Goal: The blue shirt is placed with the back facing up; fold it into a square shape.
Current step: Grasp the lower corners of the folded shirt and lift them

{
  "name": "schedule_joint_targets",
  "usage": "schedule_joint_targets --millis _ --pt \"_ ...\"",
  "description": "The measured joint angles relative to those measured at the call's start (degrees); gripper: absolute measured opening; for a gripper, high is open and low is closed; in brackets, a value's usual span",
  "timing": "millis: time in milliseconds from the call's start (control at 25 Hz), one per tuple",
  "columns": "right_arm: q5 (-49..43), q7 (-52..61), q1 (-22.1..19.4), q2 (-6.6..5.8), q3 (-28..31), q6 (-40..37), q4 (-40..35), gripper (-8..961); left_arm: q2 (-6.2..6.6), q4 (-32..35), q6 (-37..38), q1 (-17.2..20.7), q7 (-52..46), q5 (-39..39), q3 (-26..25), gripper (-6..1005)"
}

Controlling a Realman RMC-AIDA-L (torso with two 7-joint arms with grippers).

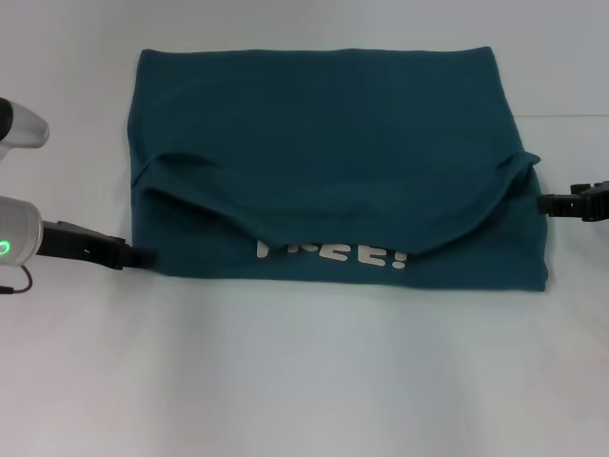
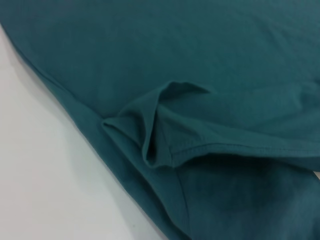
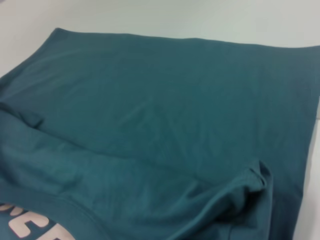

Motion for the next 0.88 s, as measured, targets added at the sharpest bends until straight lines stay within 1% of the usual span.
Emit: schedule_joint_targets --millis 600,880 --pt "0.01 -0.09 0.01 -0.04 -0.02 0.39 0.34 613 0.17 -1.8 -2.85 0.17 0.03 1.06 0.08 557" --pt "0.0 -0.09 0.3 -0.11 0.0 0.37 0.34 613 -0.43 -1.84 -3.38 0.16 0.21 1.14 0.08 555"
